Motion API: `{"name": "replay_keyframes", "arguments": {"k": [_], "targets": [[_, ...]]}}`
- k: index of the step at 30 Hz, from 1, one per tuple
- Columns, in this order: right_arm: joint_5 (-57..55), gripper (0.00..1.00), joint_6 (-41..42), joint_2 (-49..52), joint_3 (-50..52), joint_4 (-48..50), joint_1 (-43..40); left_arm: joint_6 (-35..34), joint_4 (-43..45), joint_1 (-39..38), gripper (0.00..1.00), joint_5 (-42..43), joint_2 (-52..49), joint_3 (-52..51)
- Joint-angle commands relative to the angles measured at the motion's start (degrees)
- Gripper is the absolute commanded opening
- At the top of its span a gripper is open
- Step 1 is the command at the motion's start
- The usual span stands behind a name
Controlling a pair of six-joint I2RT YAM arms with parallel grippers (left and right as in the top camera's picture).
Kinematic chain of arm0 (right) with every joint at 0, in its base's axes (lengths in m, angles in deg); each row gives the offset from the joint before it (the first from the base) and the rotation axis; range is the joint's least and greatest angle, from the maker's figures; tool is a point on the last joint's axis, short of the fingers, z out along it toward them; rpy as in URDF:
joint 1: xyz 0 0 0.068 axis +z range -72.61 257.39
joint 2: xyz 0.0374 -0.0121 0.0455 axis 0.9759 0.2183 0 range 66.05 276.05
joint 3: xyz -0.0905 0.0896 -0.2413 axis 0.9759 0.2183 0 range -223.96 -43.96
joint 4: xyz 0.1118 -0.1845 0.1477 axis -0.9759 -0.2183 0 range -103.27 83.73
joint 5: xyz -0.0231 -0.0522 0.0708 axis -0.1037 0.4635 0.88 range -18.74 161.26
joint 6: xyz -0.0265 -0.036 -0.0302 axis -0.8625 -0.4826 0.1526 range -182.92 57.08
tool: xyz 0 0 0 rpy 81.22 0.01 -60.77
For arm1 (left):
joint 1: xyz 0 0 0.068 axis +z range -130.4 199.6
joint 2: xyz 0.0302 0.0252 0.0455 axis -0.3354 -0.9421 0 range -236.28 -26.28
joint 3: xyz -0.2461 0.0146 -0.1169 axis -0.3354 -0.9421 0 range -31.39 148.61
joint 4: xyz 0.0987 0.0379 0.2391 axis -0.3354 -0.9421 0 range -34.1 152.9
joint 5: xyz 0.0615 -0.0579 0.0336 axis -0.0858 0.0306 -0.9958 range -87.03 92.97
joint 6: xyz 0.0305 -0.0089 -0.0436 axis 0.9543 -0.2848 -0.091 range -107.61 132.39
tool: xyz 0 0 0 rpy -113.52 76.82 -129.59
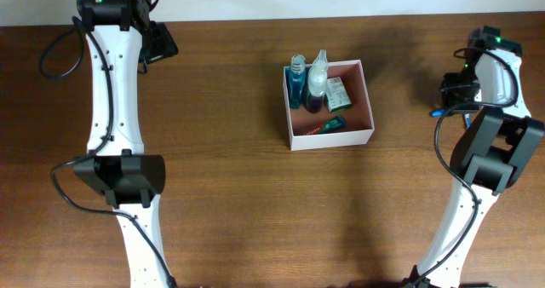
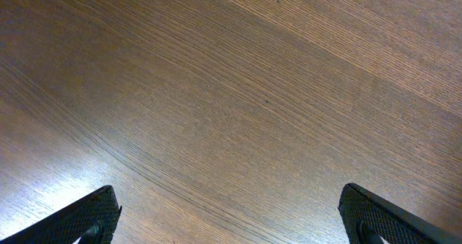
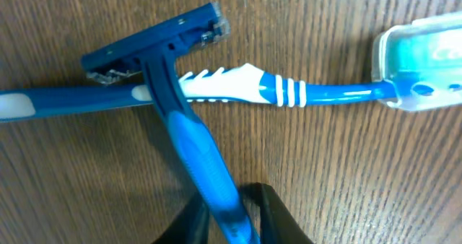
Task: Pack container
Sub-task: 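Lift the razor and carry it left over the box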
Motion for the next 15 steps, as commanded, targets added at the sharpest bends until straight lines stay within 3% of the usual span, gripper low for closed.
{"name": "replay_keyframes", "arguments": {"k": [1,12,15], "targets": [[-0.1,0.14,-1.6,2.2,0.5,0.2,-1.1,-0.5,0.0,0.2,0.99,0.2,-0.3,-0.1],[0.5,0.12,-7.2,2.0,-1.1,0.0,-1.2,-0.5,0.0,0.2,0.99,0.2,-0.3,-0.1],[0.5,0.06,-11.1,1.9,-4.4,-0.1,-1.2,-0.5,0.0,0.2,0.99,0.2,-0.3,-0.1]]}}
